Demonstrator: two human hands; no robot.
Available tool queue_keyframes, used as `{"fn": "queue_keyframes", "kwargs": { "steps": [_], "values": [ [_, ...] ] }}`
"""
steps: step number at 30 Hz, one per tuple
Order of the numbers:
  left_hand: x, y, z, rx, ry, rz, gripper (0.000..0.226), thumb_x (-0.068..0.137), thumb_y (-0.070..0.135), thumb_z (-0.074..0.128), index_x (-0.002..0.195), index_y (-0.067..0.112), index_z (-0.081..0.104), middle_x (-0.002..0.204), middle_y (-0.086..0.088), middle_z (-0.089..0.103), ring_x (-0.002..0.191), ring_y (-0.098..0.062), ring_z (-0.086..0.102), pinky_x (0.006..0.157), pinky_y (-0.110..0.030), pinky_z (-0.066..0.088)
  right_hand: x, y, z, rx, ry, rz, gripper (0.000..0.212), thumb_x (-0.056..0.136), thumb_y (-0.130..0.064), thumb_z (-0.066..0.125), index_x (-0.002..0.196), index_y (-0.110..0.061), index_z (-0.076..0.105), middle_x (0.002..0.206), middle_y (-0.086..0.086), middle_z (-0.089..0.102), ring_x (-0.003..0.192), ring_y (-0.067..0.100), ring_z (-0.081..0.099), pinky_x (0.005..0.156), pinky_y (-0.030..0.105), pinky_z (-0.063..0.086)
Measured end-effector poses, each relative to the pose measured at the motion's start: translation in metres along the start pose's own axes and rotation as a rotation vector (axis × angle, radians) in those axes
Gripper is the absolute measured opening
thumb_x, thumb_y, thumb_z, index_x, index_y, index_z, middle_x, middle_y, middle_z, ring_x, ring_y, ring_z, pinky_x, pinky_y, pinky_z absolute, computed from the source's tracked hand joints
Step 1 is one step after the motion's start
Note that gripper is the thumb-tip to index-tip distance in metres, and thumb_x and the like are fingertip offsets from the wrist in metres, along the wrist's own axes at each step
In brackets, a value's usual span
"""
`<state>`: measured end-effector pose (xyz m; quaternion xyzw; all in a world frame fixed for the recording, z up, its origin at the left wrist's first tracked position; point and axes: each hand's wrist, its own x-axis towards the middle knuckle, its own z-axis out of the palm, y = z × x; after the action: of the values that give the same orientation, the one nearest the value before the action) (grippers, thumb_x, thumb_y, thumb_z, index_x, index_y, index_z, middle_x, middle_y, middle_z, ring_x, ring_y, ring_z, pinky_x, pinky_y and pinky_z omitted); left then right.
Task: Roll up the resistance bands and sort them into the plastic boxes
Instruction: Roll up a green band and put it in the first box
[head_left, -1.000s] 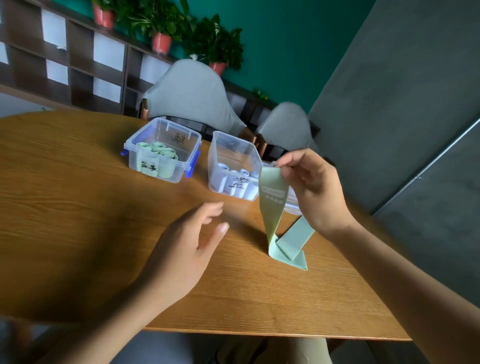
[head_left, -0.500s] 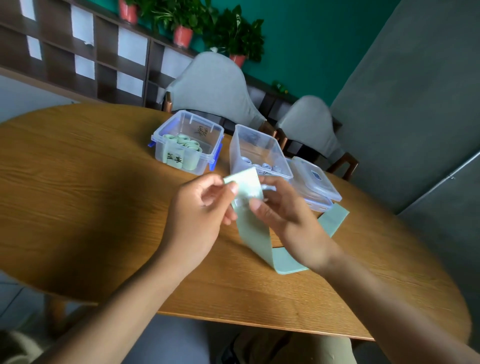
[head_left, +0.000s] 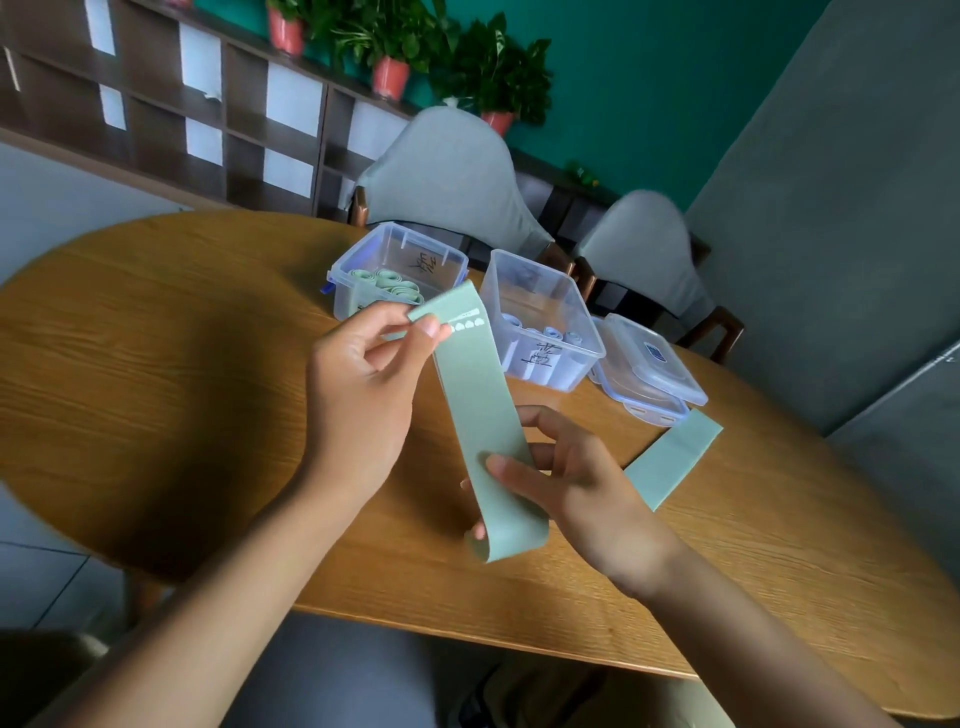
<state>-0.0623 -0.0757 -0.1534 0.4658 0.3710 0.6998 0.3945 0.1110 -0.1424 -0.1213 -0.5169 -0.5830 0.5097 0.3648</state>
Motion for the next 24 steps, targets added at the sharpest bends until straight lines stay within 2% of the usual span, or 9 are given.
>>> {"fn": "queue_keyframes", "kwargs": {
  "steps": [4,8,11,13,16,17,21,24],
  "values": [
    [0.009,-0.003,0.0,0.049,-0.021,0.045,0.019,0.094,0.021,0.07,0.11,0.012,0.07,0.107,0.005,0.075,0.103,-0.01,0.071,0.074,-0.018,0.056,-0.003,0.001,0.0,0.072,0.022,0.005,0.044,0.091,-0.007,0.069,0.131,-0.015,0.052,0.111,0.019,0.072,0.081,0.044,0.073,0.073,0.045,0.061],
    [0.012,-0.009,0.002,0.064,-0.084,0.066,0.017,0.095,0.015,0.069,0.111,0.009,0.067,0.107,0.001,0.073,0.102,-0.008,0.07,0.084,-0.016,0.052,-0.01,0.0,0.001,0.199,0.019,-0.048,0.056,0.087,0.006,0.068,0.134,-0.021,0.051,0.118,0.017,0.068,0.089,0.039,0.073,0.075,0.04,0.06],
    [0.015,-0.022,0.003,0.125,-0.172,-0.015,0.016,0.096,0.016,0.067,0.11,0.015,0.06,0.112,-0.001,0.068,0.103,-0.007,0.065,0.084,-0.012,0.045,-0.012,0.007,0.003,0.153,0.066,-0.056,0.048,0.089,0.008,0.066,0.128,-0.017,0.057,0.116,0.015,0.07,0.095,0.037,0.072,0.08,0.041,0.061],
    [0.016,-0.032,0.003,0.165,-0.233,-0.116,0.017,0.097,0.019,0.066,0.109,0.018,0.055,0.115,-0.002,0.066,0.105,-0.005,0.065,0.083,-0.012,0.044,-0.012,0.017,0.004,0.121,0.105,-0.017,0.035,0.09,0.006,0.066,0.121,-0.012,0.064,0.114,0.013,0.072,0.101,0.036,0.071,0.089,0.045,0.059],
    [0.014,-0.04,0.006,0.182,-0.316,-0.243,0.021,0.099,0.017,0.061,0.117,0.01,0.052,0.122,-0.001,0.063,0.093,0.015,0.061,0.078,-0.002,0.042,-0.012,0.03,0.006,0.124,0.163,0.066,0.027,0.091,0.004,0.066,0.114,-0.008,0.07,0.11,0.007,0.074,0.1,0.032,0.072,0.092,0.046,0.058],
    [0.014,-0.042,0.008,0.186,-0.343,-0.264,0.021,0.1,0.015,0.059,0.119,0.009,0.051,0.125,-0.001,0.062,0.092,0.018,0.06,0.078,-0.001,0.041,-0.013,0.033,0.007,0.123,0.172,0.082,0.028,0.09,0.004,0.066,0.114,-0.009,0.07,0.11,0.007,0.074,0.098,0.031,0.073,0.091,0.047,0.058],
    [0.013,-0.049,0.009,0.223,-0.459,-0.301,0.025,0.101,0.005,0.049,0.123,0.017,0.053,0.137,0.002,0.056,0.122,0.004,0.055,0.09,-0.014,0.043,-0.012,0.048,0.011,0.116,0.158,0.129,0.038,0.091,0.005,0.065,0.121,-0.017,0.068,0.104,0.004,0.076,0.085,0.023,0.073,0.084,0.041,0.061],
    [0.011,-0.053,0.009,0.28,-0.511,-0.279,0.04,0.097,-0.003,0.042,0.125,0.023,0.053,0.145,0.007,0.051,0.135,0.004,0.044,0.089,-0.01,0.043,-0.01,0.055,0.014,0.118,0.138,0.143,0.042,0.092,0.006,0.064,0.125,-0.019,0.065,0.103,0.003,0.077,0.086,0.022,0.073,0.084,0.039,0.061]
  ]
}}
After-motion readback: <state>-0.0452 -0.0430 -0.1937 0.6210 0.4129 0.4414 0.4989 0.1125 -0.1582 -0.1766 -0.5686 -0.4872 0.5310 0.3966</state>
